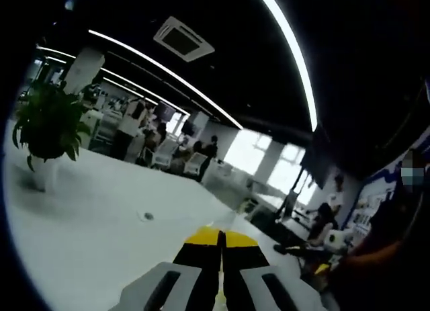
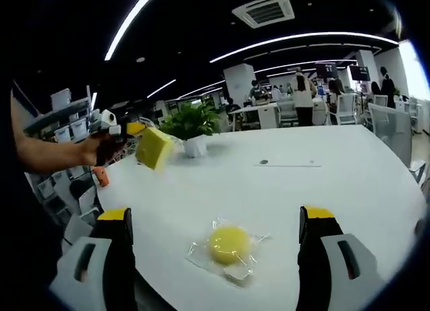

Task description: Compare the silicone blocks by pressing each to a similar depth, holding the contact briefly, and releasing to observe deformation and rebound differences across the visible hardness samples.

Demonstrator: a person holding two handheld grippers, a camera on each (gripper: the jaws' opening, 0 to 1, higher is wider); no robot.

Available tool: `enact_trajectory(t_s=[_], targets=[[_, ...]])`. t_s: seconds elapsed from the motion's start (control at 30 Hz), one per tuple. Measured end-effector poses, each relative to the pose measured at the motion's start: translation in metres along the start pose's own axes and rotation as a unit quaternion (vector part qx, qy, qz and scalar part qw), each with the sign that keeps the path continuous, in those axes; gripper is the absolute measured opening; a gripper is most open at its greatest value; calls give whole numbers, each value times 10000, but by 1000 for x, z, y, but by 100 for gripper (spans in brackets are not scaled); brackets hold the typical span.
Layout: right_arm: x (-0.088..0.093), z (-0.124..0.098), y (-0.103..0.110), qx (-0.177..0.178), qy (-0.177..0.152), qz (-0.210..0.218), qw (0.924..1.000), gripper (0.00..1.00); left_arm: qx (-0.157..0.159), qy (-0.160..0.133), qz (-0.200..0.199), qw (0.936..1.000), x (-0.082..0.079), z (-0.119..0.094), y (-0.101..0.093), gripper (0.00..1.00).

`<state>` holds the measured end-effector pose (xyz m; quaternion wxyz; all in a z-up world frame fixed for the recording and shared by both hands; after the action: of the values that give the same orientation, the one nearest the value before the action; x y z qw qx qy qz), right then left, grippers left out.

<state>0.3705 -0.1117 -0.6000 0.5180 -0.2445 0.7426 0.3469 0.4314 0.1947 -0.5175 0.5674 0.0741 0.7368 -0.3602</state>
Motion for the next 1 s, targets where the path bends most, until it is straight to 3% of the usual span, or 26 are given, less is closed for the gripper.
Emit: enact_trajectory(t_s=[0.2,0.3,0.53,0.77,0.87,1.0], targets=[[2,9,4,-121,158,-4,9998,97,129,96,100,9998,7,-2,-8,0],[11,12,7,-211,417,182,9987,97,191,-4,301,9994,12,-1,-8,0],[12,21,12,-375,459,98,9982,96,361,15,275,9990,15,3,-13,0],[-11,30,18,-530,-42,-60,9986,97,608,-39,277,9978,11,6,-30,0],[-16,34,23,-636,-96,-55,9979,97,737,-63,285,9969,9,6,-38,0],[-18,42,40,-1103,-43,-297,9934,97,917,-72,290,9953,8,5,-50,0]])
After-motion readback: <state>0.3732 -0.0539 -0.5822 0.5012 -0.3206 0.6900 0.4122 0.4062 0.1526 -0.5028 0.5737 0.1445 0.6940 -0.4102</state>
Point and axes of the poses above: the point that each gripper's makers call its tool centre point, and the gripper's own axes: z roughly forward along the fingers, y roughly to its left, x roughly out of its underside, the point moved 3 cm from there along -z, roughly backward along the fingers, and after that the axes turned 7 degrees about -x, right-handed, at the moved point
